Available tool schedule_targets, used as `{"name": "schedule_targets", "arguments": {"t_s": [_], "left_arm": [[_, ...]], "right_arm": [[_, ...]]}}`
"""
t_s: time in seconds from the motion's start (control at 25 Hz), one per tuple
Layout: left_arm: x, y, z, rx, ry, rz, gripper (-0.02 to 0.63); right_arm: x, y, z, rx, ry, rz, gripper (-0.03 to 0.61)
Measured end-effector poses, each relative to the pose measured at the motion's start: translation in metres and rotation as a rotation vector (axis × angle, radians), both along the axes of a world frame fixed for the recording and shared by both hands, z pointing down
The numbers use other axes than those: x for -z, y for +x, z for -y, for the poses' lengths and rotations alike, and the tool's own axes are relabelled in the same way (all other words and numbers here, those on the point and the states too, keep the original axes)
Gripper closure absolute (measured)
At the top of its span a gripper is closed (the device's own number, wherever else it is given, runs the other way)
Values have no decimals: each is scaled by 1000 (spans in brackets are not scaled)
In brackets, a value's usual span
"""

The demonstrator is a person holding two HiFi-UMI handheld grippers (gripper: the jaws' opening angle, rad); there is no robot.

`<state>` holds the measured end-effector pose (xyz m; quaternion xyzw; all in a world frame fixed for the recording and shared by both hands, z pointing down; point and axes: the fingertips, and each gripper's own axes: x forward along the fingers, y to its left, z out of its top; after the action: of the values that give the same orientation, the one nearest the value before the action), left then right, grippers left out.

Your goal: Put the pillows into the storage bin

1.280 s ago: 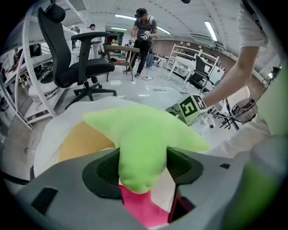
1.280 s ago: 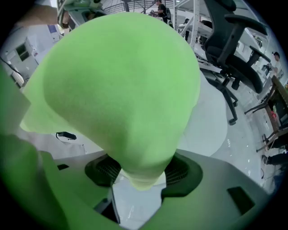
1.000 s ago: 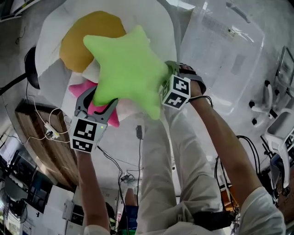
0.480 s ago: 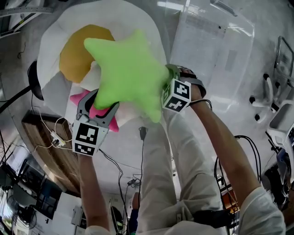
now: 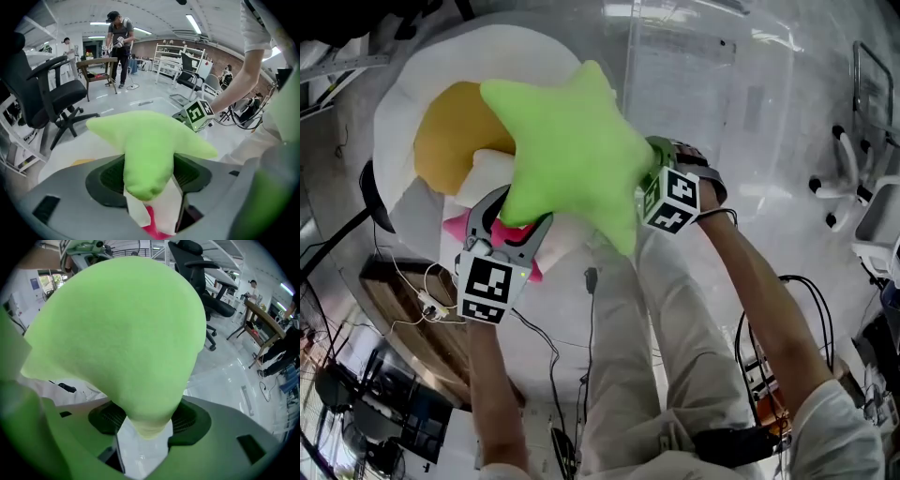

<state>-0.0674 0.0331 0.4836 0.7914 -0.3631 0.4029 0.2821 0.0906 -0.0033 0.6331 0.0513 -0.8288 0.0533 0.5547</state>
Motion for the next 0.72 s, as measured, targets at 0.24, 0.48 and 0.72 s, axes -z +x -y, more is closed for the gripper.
{"name": "schedule_targets", "arguments": {"t_s": [0.24, 0.48, 0.72], "left_arm": [[6, 39, 25, -99, 25, 5, 305], [-3, 73, 46, -174, 15, -8, 305], [-24, 113, 63, -242, -12, -21, 305]], "right_arm": [[1, 37, 13, -101, 19, 22, 295], [-9, 74, 18, -177, -9, -14, 295], [-26, 120, 23, -262, -27, -68, 295]]}}
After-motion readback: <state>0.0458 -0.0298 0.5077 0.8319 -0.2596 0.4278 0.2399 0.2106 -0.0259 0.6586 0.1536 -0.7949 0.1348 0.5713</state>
